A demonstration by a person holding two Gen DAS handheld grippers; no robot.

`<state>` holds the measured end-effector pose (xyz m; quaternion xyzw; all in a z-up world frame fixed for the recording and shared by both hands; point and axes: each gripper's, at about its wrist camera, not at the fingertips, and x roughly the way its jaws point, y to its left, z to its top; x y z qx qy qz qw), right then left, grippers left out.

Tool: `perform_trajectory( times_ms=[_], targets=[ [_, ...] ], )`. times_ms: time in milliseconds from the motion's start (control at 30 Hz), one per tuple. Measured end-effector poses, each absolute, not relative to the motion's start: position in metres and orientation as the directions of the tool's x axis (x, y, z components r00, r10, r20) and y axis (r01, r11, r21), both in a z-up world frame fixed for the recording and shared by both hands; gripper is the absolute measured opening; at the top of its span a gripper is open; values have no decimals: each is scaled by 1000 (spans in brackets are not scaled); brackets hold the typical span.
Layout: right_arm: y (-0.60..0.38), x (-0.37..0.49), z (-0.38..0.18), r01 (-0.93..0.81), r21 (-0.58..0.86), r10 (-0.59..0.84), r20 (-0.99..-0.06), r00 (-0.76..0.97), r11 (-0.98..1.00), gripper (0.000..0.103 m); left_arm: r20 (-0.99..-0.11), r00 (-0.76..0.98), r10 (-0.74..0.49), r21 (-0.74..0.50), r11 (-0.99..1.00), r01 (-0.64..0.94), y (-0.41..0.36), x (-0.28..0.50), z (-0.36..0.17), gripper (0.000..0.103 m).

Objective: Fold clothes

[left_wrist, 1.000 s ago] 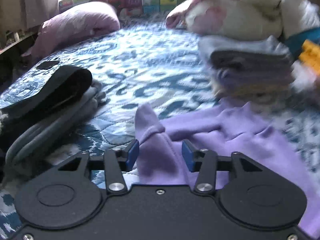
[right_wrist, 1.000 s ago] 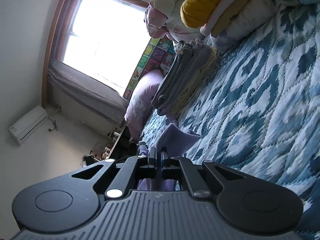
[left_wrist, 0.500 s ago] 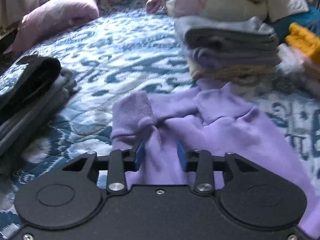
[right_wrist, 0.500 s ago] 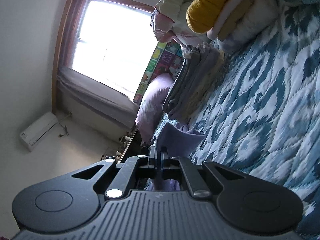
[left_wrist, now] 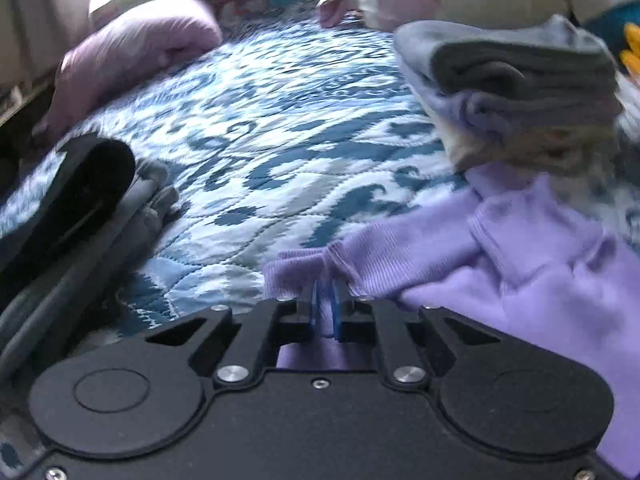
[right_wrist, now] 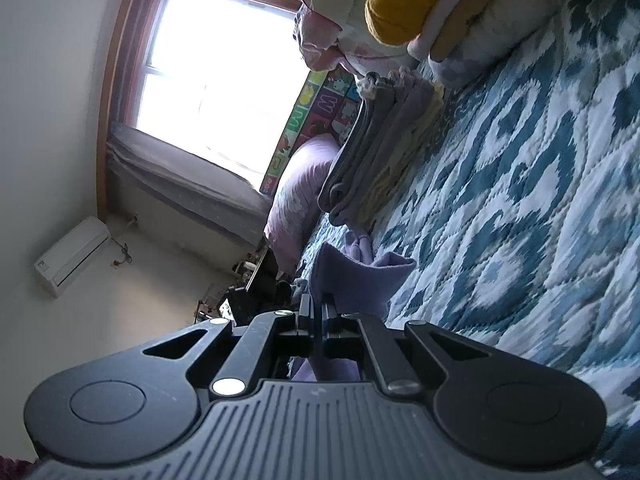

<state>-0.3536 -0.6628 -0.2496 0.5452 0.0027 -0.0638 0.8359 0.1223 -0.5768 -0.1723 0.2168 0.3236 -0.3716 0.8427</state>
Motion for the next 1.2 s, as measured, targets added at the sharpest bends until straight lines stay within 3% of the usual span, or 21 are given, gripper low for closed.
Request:
perform_trajectory(
  times_ms=[233, 433, 633, 700, 767, 1000, 1033, 1067, 1133, 1200],
  targets=[
    [-667, -353, -251, 109, 915, -107, -72, 992, 388, 6, -603, 552, -575, 23, 679, 733, -484, 79, -124, 9],
    [-665, -353, -249, 125, 907, -127, -80, 989, 401, 5, -614, 501, -610, -123, 701, 702, -365, -2, -121, 9],
    [-664, -360, -246, 150, 895, -169, -85, 982, 420, 5, -629, 397, -669, -222, 644, 732, -338, -69, -151, 9],
    [-665, -362, -246, 173, 887, -189, -99, 977, 428, 5, -680, 359, -639, -166, 612, 773, -355, -83, -185, 8],
    [-665, -363, -250, 213, 887, -211, -134, 968, 410, 6, -632, 425, -648, -73, 595, 800, -357, -100, -188, 9],
    [-655, -367, -255, 305, 875, -241, -225, 944, 376, 12, -527, 476, -704, -151, 629, 763, -308, -126, -159, 11],
    [-655, -368, -257, 311, 881, -243, -234, 941, 357, 21, -520, 486, -702, -163, 640, 751, -299, -128, -160, 13],
    [-654, -370, -258, 321, 887, -250, -245, 937, 332, 37, -511, 499, -700, -168, 650, 741, -292, -131, -161, 22],
    [-651, -375, -260, 347, 887, -276, -266, 924, 304, 51, -490, 525, -696, -175, 669, 722, -278, -136, -161, 28],
    [-647, -378, -259, 376, 878, -296, -289, 910, 296, 54, -476, 535, -698, -189, 675, 713, -271, -139, -158, 28]
  ],
)
